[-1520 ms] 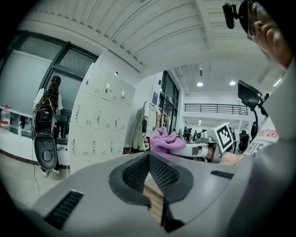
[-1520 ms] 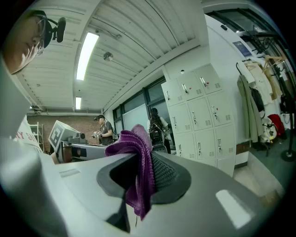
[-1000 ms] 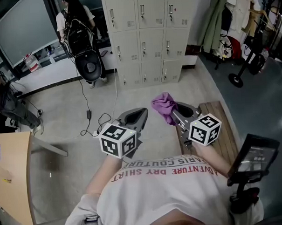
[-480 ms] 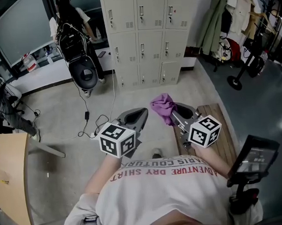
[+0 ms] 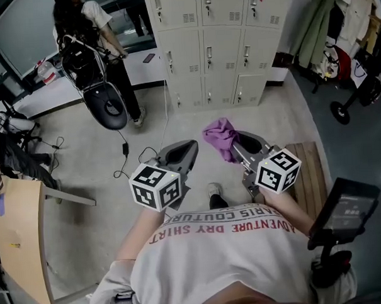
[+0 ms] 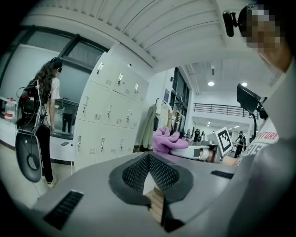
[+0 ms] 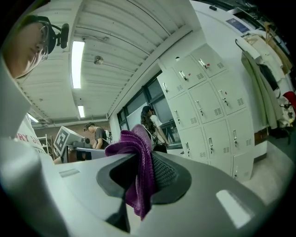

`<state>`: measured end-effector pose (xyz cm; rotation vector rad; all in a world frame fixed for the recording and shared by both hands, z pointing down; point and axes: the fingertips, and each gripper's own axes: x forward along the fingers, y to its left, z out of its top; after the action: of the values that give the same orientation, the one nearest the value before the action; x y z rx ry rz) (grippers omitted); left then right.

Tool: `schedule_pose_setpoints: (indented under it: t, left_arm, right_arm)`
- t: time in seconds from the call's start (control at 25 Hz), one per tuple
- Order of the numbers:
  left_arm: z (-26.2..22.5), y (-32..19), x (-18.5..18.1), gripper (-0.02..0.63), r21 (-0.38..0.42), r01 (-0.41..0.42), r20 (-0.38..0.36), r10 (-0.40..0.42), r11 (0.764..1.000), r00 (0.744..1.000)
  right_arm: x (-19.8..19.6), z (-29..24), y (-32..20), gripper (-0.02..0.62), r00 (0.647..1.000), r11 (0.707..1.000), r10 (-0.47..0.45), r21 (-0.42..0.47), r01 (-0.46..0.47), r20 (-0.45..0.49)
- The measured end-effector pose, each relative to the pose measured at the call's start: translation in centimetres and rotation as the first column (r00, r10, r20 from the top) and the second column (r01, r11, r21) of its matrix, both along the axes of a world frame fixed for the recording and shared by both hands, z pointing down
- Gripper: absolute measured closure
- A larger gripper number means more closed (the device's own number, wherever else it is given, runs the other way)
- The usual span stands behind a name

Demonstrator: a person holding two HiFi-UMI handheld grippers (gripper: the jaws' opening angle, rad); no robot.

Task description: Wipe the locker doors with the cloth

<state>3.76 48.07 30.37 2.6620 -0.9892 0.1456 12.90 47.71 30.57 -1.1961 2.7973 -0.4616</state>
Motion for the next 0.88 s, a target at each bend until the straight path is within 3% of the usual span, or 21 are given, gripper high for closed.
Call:
schedule_pose_setpoints:
  t: [0.28, 0.48, 0.64, 0.88]
  left_arm:
    - [2.0, -15.7, 2.2, 0.604, -0.053, 0.056, 0.009, -0.055, 0.997, 0.998]
    - [-0.8, -25.9, 3.3, 0.604, -0.001, 0.083, 0.009, -0.083, 0.997, 0.996]
    - [-2.1, -29.5, 3.4, 0.604, 0.043, 0.101, 0.002, -0.101, 0.994, 0.995]
    - [-2.4, -33.0, 4.2, 0.604, 0.048, 0.111, 0.027, -0.112, 0.993, 0.993]
  right_arm:
    - [2.1, 1.4, -16.1, 0.525, 0.998, 0.998, -0.053, -0.038, 0.054, 0.031]
    - [3.7, -1.2, -26.2, 0.525, 0.997, 0.998, -0.066, 0.006, 0.065, 0.038]
    - [4.4, -2.4, -29.9, 0.525, 0.997, 0.997, -0.060, 0.049, 0.057, 0.056]
    - [5.4, -3.3, -33.9, 0.524, 0.995, 0.997, -0.051, 0.057, 0.046, 0.088]
